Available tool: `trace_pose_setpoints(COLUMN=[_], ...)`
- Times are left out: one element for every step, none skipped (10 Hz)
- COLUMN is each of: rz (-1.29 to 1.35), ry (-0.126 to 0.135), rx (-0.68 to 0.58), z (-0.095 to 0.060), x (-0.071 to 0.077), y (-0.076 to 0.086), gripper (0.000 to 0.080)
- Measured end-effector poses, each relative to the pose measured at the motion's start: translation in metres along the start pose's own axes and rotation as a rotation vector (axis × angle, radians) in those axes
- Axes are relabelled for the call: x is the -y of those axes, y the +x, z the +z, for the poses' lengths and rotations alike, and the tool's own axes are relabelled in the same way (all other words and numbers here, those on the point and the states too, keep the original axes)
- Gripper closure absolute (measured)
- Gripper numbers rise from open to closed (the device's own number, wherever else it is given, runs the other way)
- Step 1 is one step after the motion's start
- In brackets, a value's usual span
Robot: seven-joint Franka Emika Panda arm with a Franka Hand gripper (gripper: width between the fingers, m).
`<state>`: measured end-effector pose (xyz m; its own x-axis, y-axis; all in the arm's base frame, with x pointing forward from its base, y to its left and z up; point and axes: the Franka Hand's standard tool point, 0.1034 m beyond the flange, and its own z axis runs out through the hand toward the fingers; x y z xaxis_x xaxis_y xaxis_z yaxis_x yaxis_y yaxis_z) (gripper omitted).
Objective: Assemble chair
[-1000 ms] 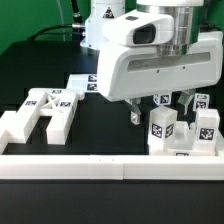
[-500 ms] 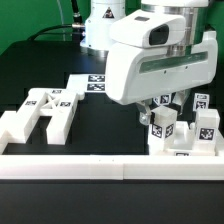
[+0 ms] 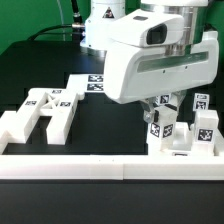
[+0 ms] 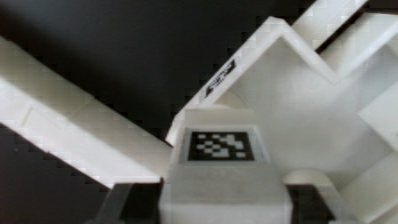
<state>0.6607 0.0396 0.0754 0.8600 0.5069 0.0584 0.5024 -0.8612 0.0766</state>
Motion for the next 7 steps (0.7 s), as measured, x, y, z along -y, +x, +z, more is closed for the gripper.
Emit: trace_pose_setpoints(rz=[0.118, 0.202, 0.277, 0.382, 0.446, 0.519, 0.599], ry=[0.001, 0.002, 0.003, 0.003, 0.003, 0.005, 0.006], rx=[0.000, 0.003, 0.006, 0.006, 0.006, 0.006, 0.006], z=[-0.0001, -0.0003, -0.0002, -0.0002, -0.0002, -0.0002, -0.0001], x=[0.0000, 0.0003, 0.0004, 0.0005, 0.0005, 0.0005, 0.0005], y=[0.0000, -0.0002, -0.0008, -0.0007, -0.0008, -0.0007, -0.0008], gripper=[0.0507, 0.0507, 0.0507, 0.0507, 0.0505, 0.0505, 0.0505])
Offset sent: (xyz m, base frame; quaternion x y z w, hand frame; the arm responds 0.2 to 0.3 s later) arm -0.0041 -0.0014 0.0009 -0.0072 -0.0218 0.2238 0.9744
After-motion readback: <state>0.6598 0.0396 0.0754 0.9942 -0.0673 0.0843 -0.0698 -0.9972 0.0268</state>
